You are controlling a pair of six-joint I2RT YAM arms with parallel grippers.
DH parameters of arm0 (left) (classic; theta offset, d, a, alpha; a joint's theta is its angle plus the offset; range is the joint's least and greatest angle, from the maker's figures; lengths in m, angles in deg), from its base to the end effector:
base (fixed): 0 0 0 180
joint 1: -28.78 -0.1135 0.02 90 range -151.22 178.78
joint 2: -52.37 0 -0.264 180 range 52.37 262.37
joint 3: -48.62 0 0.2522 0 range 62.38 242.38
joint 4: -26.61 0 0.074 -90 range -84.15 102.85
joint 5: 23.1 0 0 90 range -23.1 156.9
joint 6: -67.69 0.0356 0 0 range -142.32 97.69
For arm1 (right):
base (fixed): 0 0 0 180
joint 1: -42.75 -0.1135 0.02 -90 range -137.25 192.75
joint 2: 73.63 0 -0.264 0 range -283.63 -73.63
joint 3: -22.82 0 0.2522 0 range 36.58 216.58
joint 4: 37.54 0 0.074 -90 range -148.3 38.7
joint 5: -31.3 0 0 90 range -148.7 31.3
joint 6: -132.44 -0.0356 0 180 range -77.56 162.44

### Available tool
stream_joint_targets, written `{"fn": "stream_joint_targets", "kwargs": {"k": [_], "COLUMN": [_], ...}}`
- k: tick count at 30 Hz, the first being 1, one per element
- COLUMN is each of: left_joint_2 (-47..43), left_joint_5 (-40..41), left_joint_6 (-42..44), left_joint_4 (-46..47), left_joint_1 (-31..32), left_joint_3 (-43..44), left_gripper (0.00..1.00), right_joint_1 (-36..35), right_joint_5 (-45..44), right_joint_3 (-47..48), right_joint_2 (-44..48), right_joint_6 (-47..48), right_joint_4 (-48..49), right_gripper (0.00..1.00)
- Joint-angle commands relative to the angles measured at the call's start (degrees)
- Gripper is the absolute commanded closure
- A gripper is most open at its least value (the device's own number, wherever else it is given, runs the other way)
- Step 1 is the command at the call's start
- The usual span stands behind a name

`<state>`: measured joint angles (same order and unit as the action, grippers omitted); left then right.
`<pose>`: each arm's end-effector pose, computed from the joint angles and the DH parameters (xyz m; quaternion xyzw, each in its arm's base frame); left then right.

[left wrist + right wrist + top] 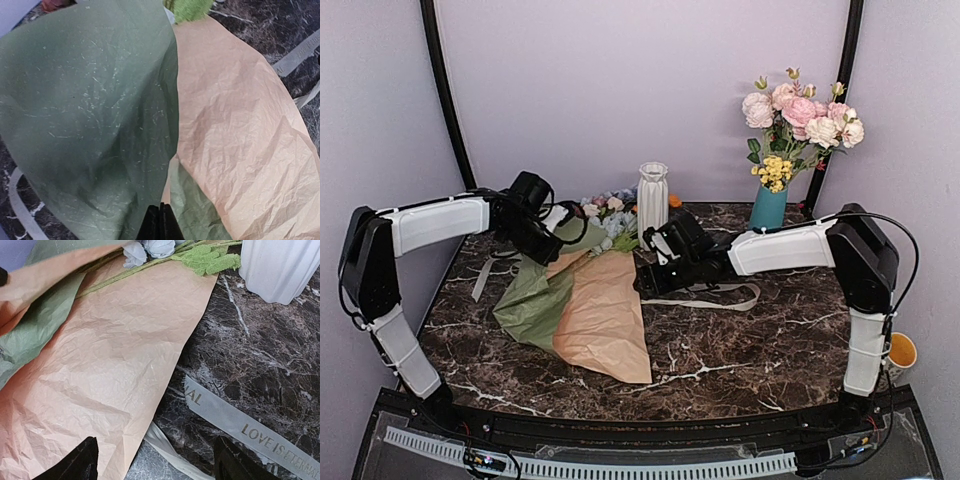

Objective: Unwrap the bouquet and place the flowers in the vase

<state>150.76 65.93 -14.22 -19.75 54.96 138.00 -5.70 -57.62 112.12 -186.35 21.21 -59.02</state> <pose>0.3317 -0.1637 0.2450 0.2837 0.9115 -0.0548 0.2926 0.2854 0.3230 0.1794 -0.2208 0.8967 0.2262 0.3098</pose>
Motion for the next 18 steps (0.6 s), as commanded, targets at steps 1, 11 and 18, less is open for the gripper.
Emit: {"fn": "stream_joint_targets", "kwargs": {"k": [1, 11, 18], "left_joint_2": [-5.86, -4.86, -2.28], "left_joint_5": [12.57, 20.30, 26.71], "left_joint_6": [-0.08, 0.15, -1.49], "left_joint_4": [-1.88, 0.02, 0.28], "left_joint_1": [-1.12, -10.67, -16.12], "left_joint_3": [3.53, 4.18, 2.34], "left_gripper": [1.00, 1.00, 1.00], "right_joint_1": [-0.22, -0.17, -0.17], "right_joint_5": [0.45, 0.99, 0.63], "right_joint_3": [2.17, 3.49, 3.40], "right_joint_2": [-0.76, -1.53, -1.19], "right_joint_6": [0.99, 1.97, 2.02], "right_joint_4": [0.11, -0.61, -0.97], "right_gripper": [0.22, 0.21, 0.21]}}
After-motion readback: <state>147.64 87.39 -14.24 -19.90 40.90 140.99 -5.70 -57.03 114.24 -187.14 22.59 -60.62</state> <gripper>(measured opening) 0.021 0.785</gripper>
